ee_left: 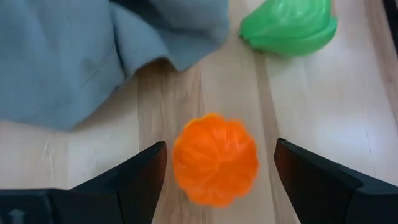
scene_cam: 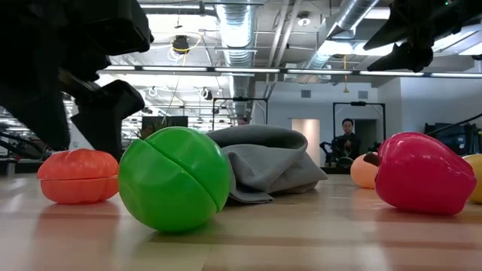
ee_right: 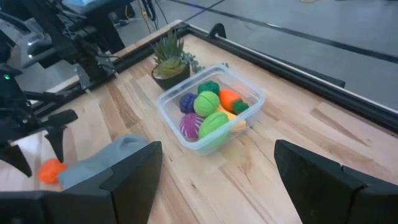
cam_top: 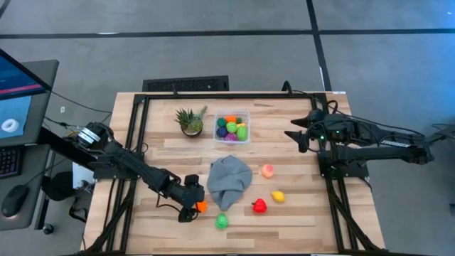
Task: Pick and placing Produce into tupperware
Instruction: Put the orange pumpkin into the transparent container
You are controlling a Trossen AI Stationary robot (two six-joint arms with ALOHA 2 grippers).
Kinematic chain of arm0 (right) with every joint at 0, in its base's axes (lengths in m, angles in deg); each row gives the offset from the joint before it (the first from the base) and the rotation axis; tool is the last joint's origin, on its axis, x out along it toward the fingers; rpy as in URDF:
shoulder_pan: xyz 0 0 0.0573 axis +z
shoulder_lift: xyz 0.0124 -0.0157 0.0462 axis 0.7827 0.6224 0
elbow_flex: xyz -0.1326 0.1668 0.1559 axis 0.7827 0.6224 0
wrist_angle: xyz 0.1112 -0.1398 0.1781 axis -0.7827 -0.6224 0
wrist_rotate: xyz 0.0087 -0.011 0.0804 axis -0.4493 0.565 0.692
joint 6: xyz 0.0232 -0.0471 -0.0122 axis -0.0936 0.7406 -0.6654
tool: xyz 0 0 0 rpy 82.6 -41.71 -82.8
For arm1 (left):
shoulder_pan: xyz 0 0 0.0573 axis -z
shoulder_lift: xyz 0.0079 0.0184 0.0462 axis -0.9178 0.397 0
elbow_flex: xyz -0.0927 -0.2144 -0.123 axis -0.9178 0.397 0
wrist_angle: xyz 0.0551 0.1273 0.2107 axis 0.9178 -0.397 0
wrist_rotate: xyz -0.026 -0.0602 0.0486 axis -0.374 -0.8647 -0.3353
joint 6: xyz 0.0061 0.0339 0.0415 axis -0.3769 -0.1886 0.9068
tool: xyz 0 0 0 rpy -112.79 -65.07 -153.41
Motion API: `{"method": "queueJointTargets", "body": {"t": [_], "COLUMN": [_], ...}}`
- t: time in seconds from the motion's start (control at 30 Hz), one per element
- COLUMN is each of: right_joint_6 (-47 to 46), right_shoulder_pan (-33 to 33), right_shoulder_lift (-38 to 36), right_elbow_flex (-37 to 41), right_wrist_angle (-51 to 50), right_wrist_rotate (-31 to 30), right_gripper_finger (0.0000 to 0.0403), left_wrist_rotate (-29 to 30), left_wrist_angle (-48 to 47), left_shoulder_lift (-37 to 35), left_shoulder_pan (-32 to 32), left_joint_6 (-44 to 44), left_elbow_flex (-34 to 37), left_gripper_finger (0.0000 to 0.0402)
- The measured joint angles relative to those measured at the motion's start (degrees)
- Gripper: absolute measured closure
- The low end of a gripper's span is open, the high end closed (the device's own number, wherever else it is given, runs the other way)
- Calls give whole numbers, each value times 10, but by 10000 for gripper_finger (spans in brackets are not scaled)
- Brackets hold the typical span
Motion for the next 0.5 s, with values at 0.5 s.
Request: {"method": "queueJointTargets", "body": {"t": [0.5], "right_joint_6": [0], "right_shoulder_pan": [0], "right_shoulder_lift": [-1], "right_elbow_flex": [0], "right_wrist_angle": [8], "right_wrist_rotate": [0], "right_gripper_finger": [70], "left_wrist_rotate": [-13], "left_wrist_angle": [-7], "left_shoulder_lift": [0], "left_shoulder_pan": [-22], "left_joint_6": [18], "left_elbow_flex": [0], "left_gripper_finger": [116]}}
